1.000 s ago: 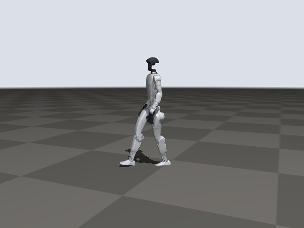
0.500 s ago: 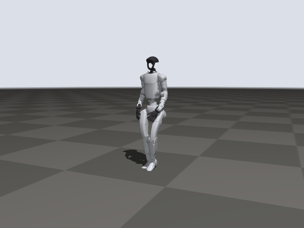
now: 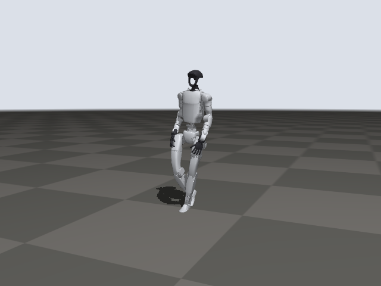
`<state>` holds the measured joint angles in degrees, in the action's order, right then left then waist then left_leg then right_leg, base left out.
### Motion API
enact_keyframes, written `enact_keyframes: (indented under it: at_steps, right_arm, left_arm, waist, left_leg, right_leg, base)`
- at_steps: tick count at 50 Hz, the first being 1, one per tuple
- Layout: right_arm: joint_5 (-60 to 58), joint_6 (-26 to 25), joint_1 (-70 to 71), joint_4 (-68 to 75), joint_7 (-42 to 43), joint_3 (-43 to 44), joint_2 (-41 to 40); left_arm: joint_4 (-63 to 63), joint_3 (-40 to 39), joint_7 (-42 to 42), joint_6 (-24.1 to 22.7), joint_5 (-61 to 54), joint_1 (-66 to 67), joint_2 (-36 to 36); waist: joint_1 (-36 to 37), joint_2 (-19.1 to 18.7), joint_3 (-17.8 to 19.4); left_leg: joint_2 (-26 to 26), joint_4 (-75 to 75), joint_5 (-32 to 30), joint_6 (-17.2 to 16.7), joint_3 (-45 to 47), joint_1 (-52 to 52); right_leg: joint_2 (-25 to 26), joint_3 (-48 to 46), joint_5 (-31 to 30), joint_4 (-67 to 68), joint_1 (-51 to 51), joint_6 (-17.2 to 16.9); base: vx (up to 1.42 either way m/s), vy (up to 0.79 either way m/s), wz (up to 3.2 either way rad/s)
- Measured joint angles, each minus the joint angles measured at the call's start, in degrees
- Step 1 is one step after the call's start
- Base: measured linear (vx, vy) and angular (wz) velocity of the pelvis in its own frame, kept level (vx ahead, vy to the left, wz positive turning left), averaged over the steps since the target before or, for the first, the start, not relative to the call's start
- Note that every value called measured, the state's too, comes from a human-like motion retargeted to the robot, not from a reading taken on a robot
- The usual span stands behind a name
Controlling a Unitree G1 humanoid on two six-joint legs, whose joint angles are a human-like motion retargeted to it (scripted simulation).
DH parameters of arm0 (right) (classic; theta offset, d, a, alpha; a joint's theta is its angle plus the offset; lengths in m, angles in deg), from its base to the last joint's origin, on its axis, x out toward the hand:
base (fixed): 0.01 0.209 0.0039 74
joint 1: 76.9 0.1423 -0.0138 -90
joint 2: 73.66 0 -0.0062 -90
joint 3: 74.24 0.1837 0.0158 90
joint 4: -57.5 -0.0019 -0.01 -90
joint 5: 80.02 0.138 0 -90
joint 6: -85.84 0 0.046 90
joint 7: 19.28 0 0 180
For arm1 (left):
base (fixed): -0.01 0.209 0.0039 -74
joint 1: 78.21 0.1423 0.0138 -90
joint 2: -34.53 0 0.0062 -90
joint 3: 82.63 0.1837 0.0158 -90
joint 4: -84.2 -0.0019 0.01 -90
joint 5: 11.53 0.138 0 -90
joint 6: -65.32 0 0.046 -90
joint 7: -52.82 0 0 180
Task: Walk run
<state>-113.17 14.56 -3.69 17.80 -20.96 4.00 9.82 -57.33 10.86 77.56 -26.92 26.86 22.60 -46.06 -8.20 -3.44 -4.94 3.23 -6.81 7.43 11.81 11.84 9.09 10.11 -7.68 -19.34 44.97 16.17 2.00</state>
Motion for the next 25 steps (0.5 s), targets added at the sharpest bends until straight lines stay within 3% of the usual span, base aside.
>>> enact_keyframes:
  at_steps: [3, 5, 7, 10, 12, 14, 15, 17, 18, 21, 22, 23, 25]
  right_arm:
    - [3.1, 5.4, -0.7, -2.2, 6.3, 0.2, 0.5]
    - [4.5, 8.6, -1.2, -3.3, 9.6, -0.6, 1.2]
    - [3.7, 9.8, -1.5, -3.5, 11.8, -1.2, 1.7]
    - [0.8, 8.0, -1.6, -2.6, 12.6, -1.8, 1.2]
    - [-0.8, 5.3, -1.8, -2.3, 10.8, -1.5, 0.9]
    - [-0.2, 3.5, -1.9, -2.2, 9.2, -0.8, 0.4]
    - [1.0, 3.6, -1.8, -2.2, 8.0, -0.3, 0.1]
    - [4.7, 5.7, -1.5, -2.4, 5.9, 1.3, -0.7]
    - [6.6, 6.5, -1.5, -2.4, 5.5, 2.0, -1.0]
    - [10.5, 6.8, -1.2, -1.6, 4.1, 2.8, -2.1]
    - [10.6, 6.2, -1.0, -1.5, 3.7, 3.0, -2.1]
    - [9.5, 4.9, -0.8, -1.6, 3.6, 3.1, -1.9]
    - [5.8, 1.9, 0.2, -1.5, 3.1, 2.4, -0.9]
  left_arm:
    - [-0.6, 2.0, -1.4, -2.0, -0.9, 0.9, -0.1]
    - [-0.7, 2.1, -1.8, -3.5, -1.1, 1.7, 0.1]
    - [-1.1, 1.5, -1.4, -3.8, -0.7, 2.2, 0.5]
    - [-2.8, 0.0, 0.4, -2.7, -0.9, 2.1, 1.0]
    - [-3.8, -0.8, 1.0, -1.9, -1.5, 2.0, 1.4]
    - [-4.5, -1.2, 1.0, -1.6, -1.4, 2.1, 1.8]
    - [-4.9, -1.3, 1.0, -1.5, -1.1, 2.1, 2.0]
    - [-5.1, -1.2, 1.2, -1.3, -0.1, 2.2, 2.2]
    - [-5.1, -1.3, 1.2, -1.1, 0.3, 2.2, 2.1]
    - [-4.8, -2.2, 0.1, -1.3, 0.1, 2.6, 2.5]
    - [-4.4, -1.9, -0.2, -1.7, -0.1, 2.7, 2.5]
    - [-4.0, -1.3, -0.1, -2.2, -0.6, 2.5, 2.2]
    - [-2.9, -0.9, 0.6, -4.1, -1.2, 1.7, 1.2]
  waist:
    - [-6.3, -1.3, 0.1]
    - [-8.8, -0.7, 0.0]
    - [-10.3, 0.8, 0.3]
    - [-11.4, 2.8, 1.1]
    - [-10.6, 3.2, 0.9]
    - [-10.4, 3.1, 0.1]
    - [-10.8, 3.1, -0.4]
    - [-12.6, 2.1, -1.5]
    - [-14.3, 1.4, -1.9]
    - [-16.3, 0.9, -2.6]
    - [-16.2, 0.9, -2.2]
    - [-15.9, 0.7, -1.6]
    - [-15.2, 2.4, -1.5]
  left_leg:
    - [2.2, 2.0, 1.3, 0.4, -4.6, -4.4]
    - [4.6, 2.8, 2.7, 1.1, -7.4, -7.5]
    - [7.0, 3.0, 4.3, 1.3, -9.6, -11.1]
    - [8.8, 3.2, 6.5, 0.8, -12.6, -17.0]
    - [8.8, 2.9, 7.2, -0.4, -13.3, -19.8]
    - [8.7, 1.7, 6.1, -2.4, -14.0, -21.4]
    - [8.6, 0.6, 4.5, -3.9, -14.7, -21.9]
    - [7.0, -2.5, -3.3, -9.0, -16.5, -22.3]
    - [5.9, -5.0, -9.4, -12.3, -18.6, -22.4]
    - [3.7, -19.6, -29.6, -22.6, -17.9, -18.1]
    - [2.4, -27.6, -34.0, -24.6, -16.7, -15.1]
    - [-0.1, -36.8, -36.6, -25.2, -14.4, -11.4]
    - [2.7, -46.4, -37.4, -25.1, -16.0, -5.5]
  right_leg:
    - [-4.6, -3.0, 8.0, -8.1, 6.6, -0.5]
    - [-8.7, -4.3, 9.1, -17.5, 8.9, -1.1]
    - [-12.2, -5.3, 10.5, -27.4, 10.1, -3.9]
    - [-12.8, -0.5, 14.6, -39.6, 13.2, -5.6]
    - [-12.7, 1.6, 15.7, -45.5, 14.8, -10.7]
    - [-12.8, -0.8, 15.7, -45.7, 15.2, -9.3]
    - [-12.0, 0.9, 15.1, -43.8, 15.3, -7.0]
    - [-12.9, -4.7, 15.8, -39.6, 14.5, -2.1]
    - [-13.5, -6.4, 13.6, -38.6, 13.5, -1.8]
    - [-9.9, 6.3, 15.6, -33.1, 10.8, 1.2]
    - [-8.7, 8.1, 17.6, -31.9, 9.2, 2.7]
    - [-9.2, 2.5, 19.1, -31.7, 6.7, 4.1]
    - [-11.5, -2.7, 20.2, -33.3, 2.3, 4.7]
  base:
    - [1.08, -0.04, 1.80]
    - [0.99, -0.09, 1.29]
    - [0.91, -0.15, 1.01]
    - [1.14, -0.28, 0.72]
    - [1.15, -0.34, 0.20]
    - [1.34, -0.44, 0.35]
    - [0.96, -0.28, 0.76]
    - [1.07, -0.33, 1.19]
    - [1.35, -0.50, 1.45]
    - [1.29, -0.54, 0.97]
    - [1.20, -0.51, 0.49]
    - [1.12, -0.50, 0.31]
    - [1.00, -0.45, -0.07]
